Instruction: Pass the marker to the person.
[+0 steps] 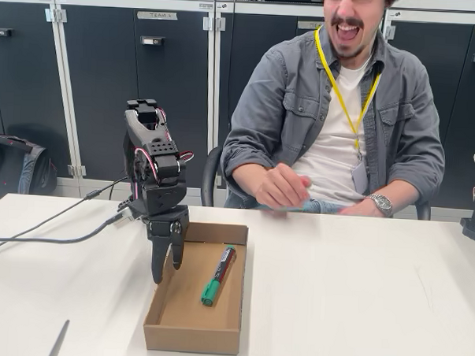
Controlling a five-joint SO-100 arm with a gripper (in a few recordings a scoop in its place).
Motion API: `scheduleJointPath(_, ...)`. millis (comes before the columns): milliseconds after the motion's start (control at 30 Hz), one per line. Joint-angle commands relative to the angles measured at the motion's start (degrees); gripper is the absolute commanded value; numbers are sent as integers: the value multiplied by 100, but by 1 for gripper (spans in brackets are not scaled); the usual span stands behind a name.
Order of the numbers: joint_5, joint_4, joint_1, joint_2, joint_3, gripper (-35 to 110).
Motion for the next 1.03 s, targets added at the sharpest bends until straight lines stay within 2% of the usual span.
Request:
scheduleJointPath(0, -62, 422, -343, -26, -88, 45)
scheduleJointPath(133, -1389, 114, -483, -88, 246, 45)
scheduleJointPath(267, -3999, -492, -519, 246, 967, 45)
scheduleJointPath(367, -5581, -1046, -431, 369, 1143, 45)
scheduleJointPath(500, -6776, -1002, -519, 387, 1055, 45)
scheduleJointPath(667, -6873, -1389, -642, 457, 1222, 45)
scheduleJointPath(1000, -5713, -1468, -501, 299, 1081, 45)
